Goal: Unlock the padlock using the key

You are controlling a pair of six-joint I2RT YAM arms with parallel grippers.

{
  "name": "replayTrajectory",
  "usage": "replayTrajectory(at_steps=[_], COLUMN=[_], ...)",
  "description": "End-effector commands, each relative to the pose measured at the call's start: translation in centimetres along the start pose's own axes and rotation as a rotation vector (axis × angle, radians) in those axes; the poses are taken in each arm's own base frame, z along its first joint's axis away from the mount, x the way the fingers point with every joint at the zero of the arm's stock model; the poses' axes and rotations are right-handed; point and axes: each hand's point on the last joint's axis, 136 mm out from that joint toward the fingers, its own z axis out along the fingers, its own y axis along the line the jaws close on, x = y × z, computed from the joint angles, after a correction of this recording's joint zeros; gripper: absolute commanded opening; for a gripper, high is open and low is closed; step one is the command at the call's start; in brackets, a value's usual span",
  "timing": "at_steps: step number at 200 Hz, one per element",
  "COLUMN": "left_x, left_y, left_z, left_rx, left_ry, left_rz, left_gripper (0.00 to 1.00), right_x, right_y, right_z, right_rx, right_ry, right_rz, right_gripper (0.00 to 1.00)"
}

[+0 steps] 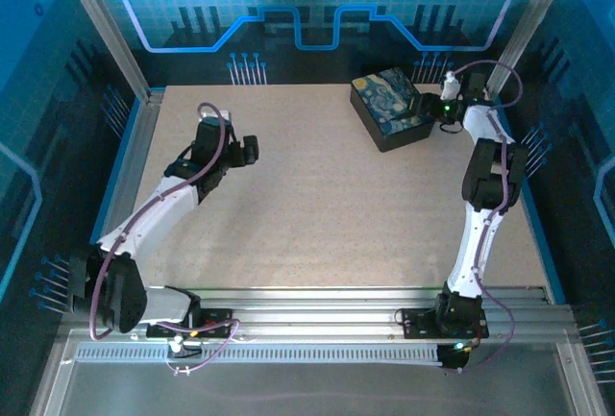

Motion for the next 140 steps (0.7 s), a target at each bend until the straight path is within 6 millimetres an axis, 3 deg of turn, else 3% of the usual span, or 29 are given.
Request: replayTrajectory(at_steps=[1,32,45,48,61,93,120,140], left_x=[-1.2,-1.6,-1.7,-1.7,-1.8,-2.1,-1.4,-0.9], left_y=[-0.3,-0.1,0.1,0.1,0.3,2.8,5.1,6.1], left_z=[-1.5,-2.2,-2.6,-2.6,-2.9,-3.1,-2.2,-1.7], left_rx=[0.022,0.015,0.012,0.011,0.004,-0.133,-0.227,-0.263], left_ry=[-0.027,-0.041,-0.047,-0.048,-0.053,-0.056,0.009,0.040], left_rz=[0.025,0.035,0.032,0.031,0.024,-0.044,-0.128,-0.182], left_gripper=[0.99,0.99,0.99,0.99,0.99,0.99,0.99,0.99], right_x=[3.0,4.4,6.1,5.5,6.6,9.1,10.9,13.3], right_y=[2.4,4.0,4.5,5.2,6.6,9.3,13.0,15.2], right_z=[1.7,1.8,2.5,1.9,1.9,1.6,0.8,1.0], right_rx=[-0.067,-0.086,-0.065,-0.066,-0.070,-0.014,-0.066,-0.082], right_ry=[0.112,0.155,0.195,0.182,0.204,0.256,0.261,0.296], right_rz=[-0.053,-0.073,-0.086,-0.100,-0.116,-0.157,-0.137,-0.117], right_gripper=[0.73,0.66,0.64,0.63,0.58,0.52,0.52,0.52])
